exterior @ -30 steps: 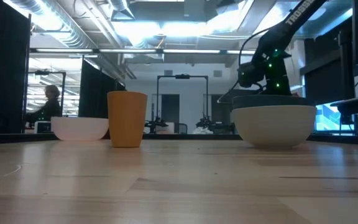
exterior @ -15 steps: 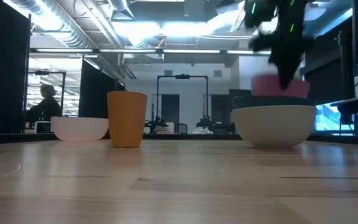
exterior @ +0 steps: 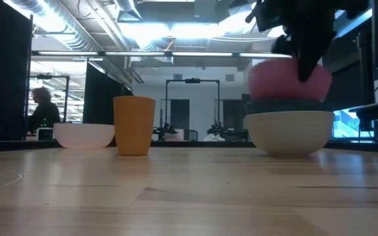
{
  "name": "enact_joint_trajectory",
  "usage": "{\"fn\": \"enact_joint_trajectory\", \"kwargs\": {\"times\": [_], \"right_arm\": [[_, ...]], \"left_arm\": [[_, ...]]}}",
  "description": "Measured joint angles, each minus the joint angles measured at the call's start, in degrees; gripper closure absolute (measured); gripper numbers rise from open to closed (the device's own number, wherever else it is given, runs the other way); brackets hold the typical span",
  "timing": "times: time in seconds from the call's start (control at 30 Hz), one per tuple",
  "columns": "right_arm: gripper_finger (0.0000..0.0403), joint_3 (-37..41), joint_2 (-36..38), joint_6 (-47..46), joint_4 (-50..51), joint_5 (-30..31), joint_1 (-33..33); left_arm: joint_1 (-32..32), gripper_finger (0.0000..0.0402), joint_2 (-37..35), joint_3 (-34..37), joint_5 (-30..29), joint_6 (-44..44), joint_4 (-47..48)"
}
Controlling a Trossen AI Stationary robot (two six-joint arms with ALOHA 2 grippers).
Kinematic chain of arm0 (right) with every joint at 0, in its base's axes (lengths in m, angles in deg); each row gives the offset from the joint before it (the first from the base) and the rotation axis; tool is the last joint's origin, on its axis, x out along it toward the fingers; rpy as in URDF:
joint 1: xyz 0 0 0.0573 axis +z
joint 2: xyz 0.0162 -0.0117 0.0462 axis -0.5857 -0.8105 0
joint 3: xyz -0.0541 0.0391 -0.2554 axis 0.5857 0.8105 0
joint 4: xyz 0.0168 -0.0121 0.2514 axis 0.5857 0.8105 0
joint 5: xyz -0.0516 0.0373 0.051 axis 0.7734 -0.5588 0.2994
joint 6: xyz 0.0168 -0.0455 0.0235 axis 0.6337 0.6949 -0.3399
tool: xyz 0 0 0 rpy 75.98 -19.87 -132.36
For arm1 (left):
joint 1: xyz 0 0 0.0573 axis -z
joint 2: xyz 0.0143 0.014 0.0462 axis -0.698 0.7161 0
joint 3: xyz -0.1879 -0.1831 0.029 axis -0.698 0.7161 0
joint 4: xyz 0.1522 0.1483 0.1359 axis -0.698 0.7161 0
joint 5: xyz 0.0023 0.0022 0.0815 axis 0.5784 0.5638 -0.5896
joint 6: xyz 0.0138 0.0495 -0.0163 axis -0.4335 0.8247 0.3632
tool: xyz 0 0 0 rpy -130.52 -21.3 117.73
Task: Nest bowls inside each other
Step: Stack the pink bowl on top of the blue bowl
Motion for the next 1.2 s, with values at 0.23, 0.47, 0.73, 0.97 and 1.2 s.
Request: {"fn": "enact_joint_trajectory", "kwargs": {"times": [0.23, 0.47, 0.73, 0.97, 1.2], "right_arm": [[0.0403, -0.23, -6.35, -2.37, -1.30, -1.87, 3.06], [0.0403, -0.45, -10.44, -4.02, -0.29, -2.86, 4.88], [0.0402, 0.53, -10.30, -5.59, 3.79, -2.30, 4.87], [0.0348, 0.34, -9.31, -6.46, 5.25, -1.76, 4.86], [0.0293, 0.13, -8.33, -7.33, 6.73, -1.21, 4.84]], "left_arm": [[0.00, 0.0270, 0.00, 0.00, -0.02, 0.81, 0.41], [-0.02, 0.0270, -0.14, 0.00, -0.04, 1.19, 0.63], [0.00, 0.0270, -1.22, -0.02, -0.04, 0.79, 0.62], [-0.01, 0.0270, -1.47, -0.03, -0.04, 0.96, 0.64], [-0.02, 0.0270, -1.62, -0.04, -0.04, 1.15, 0.63]]}}
